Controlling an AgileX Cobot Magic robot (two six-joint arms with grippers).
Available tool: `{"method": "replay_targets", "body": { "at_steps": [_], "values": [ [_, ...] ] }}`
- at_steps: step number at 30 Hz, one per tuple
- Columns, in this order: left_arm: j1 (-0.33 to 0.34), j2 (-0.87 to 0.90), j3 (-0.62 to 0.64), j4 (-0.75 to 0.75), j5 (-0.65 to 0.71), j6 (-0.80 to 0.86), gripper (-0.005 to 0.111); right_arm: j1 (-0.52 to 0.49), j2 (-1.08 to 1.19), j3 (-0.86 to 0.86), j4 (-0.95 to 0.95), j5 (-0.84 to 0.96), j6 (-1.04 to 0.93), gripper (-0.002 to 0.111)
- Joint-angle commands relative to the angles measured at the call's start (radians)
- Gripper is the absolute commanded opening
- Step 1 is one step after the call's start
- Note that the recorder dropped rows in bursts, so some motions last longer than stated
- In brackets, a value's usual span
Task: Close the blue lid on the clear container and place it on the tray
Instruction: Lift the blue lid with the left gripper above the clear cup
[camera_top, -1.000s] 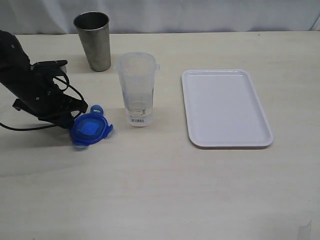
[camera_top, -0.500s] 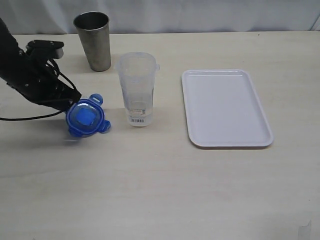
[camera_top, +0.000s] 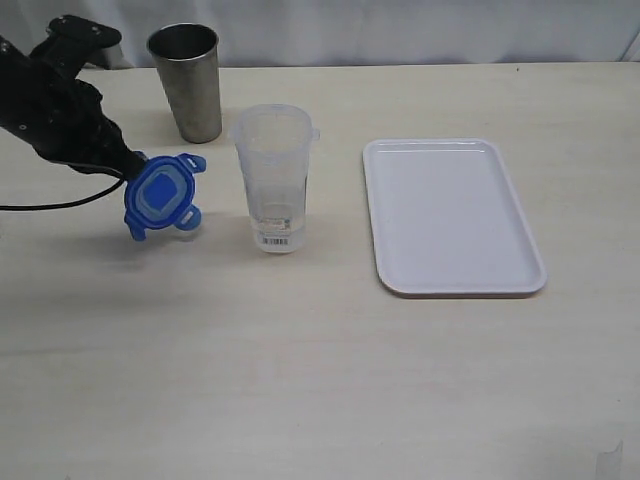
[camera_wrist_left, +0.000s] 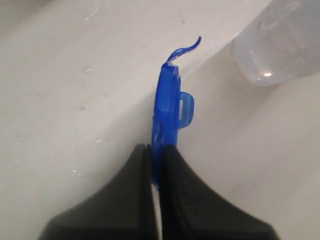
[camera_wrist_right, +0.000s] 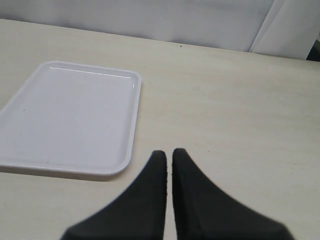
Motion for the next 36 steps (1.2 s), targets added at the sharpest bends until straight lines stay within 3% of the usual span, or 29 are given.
{"method": "replay_targets", "body": {
  "at_steps": [1,15,20,27,33,36],
  "values": [
    [-0.003,-0.04,-0.025,-0.012,-0.024,0.052,0.0,-0.007,-0.004,0.001,0.003,0.0,-0.001,0.004],
    [-0.02,-0.134,-0.025,-0.01,-0.361,0.154,0.0,-0.007,-0.004,0.001,0.003,0.0,-0.001,0.004],
    [-0.113,-0.134,-0.025,0.011,-0.559,0.227,0.0,-0.007,-0.004,0.001,0.003,0.0,-0.001,0.004],
    [-0.238,-0.134,-0.025,0.011,-0.781,0.541,0.0,-0.007,-0.004,0.001,0.003,0.0,-0.001,0.004],
    [-0.293,-0.125,-0.025,0.015,-0.822,0.762,0.0,-0.007,-0.004,0.001,0.003,0.0,-0.001,0.004],
    [-0.317,-0.116,-0.025,0.015,-0.824,0.79,0.0,-0.007,-0.004,0.001,0.003,0.0,-0.001,0.004]
  ]
}}
